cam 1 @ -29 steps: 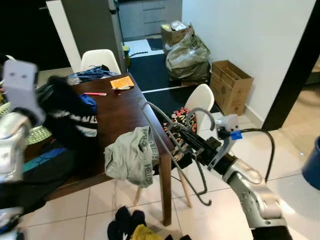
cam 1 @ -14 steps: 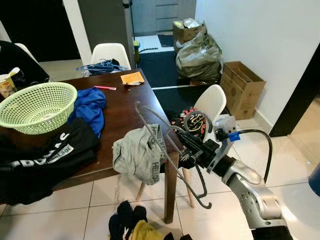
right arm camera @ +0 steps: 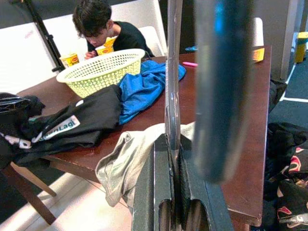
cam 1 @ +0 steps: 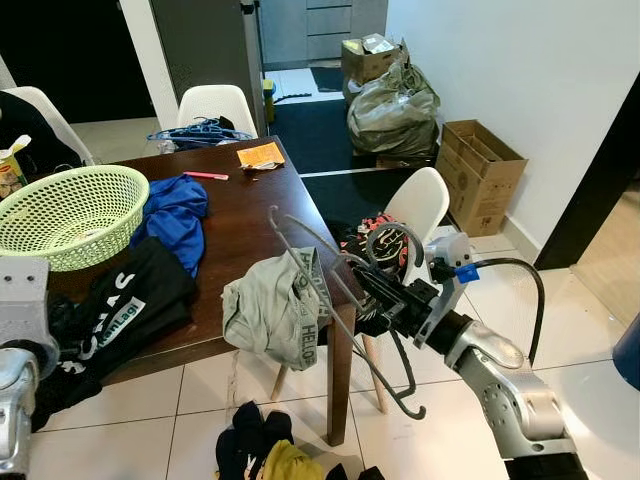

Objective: Hang hanger

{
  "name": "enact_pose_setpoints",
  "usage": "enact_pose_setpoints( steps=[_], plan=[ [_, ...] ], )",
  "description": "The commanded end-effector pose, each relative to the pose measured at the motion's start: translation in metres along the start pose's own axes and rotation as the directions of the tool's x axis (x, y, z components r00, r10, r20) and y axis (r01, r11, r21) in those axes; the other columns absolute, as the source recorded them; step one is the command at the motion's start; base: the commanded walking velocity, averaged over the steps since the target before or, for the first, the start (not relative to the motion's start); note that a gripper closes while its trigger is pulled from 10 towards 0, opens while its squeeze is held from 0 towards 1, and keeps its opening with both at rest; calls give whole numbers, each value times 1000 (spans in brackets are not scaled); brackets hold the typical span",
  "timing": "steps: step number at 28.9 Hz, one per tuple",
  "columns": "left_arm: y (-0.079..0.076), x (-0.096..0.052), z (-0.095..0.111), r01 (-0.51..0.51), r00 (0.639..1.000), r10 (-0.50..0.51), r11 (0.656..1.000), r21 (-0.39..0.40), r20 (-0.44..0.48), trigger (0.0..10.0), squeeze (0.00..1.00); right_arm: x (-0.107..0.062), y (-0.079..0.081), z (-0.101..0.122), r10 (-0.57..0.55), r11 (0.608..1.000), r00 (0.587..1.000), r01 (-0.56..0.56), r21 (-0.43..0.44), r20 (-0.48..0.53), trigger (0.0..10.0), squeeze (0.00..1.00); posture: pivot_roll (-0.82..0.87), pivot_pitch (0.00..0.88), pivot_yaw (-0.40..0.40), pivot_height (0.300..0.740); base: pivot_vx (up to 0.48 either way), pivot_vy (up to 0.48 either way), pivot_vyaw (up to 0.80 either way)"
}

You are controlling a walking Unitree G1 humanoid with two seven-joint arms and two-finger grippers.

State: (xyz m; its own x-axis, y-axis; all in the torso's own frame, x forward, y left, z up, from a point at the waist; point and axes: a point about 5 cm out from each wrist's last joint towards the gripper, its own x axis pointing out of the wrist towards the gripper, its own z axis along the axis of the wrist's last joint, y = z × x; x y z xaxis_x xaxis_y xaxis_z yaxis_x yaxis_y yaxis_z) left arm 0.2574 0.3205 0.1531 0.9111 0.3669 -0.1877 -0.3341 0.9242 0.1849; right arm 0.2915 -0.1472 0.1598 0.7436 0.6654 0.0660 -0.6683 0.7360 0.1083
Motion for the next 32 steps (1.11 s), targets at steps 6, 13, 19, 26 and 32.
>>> enact_pose_setpoints(
  steps=[6, 13, 19, 26, 32],
  plan=[
    [-9, -11, 42, 73, 992, -54, 982, -175, 113, 10000, 1000, 2, 2, 1, 21, 1000, 1000, -21, -5, -4, 10000, 0, 13, 42, 35, 740, 0, 0, 0],
    [-7, -18, 58, 31, 994, -16, 991, -132, 113, 10000, 1000, 3, 3, 1, 25, 1000, 1000, -25, -7, -6, 10000, 0, 19, 38, 36, 740, 0, 0, 0],
    [-20, -27, 43, 22, 999, -23, 998, 65, 29, 10000, 0, 4, 3, 0, 29, 1000, 1000, -29, -10, -10, 10000, 0, 23, 33, 36, 740, 0, 0, 0],
    [-40, -39, 10, 26, 996, -21, 998, 58, -89, 10000, 0, 4, 2, 0, 24, 1000, 1000, -24, -13, -15, 10000, 0, 33, 43, 40, 740, 0, 0, 0],
    [-45, -43, -23, 10, 979, 41, 968, 249, -200, 10000, 0, 5, 2, -1, 22, 1000, 1000, -22, -13, -17, 10000, 0, 34, 46, 45, 740, 0, 0, 0]
  ],
)
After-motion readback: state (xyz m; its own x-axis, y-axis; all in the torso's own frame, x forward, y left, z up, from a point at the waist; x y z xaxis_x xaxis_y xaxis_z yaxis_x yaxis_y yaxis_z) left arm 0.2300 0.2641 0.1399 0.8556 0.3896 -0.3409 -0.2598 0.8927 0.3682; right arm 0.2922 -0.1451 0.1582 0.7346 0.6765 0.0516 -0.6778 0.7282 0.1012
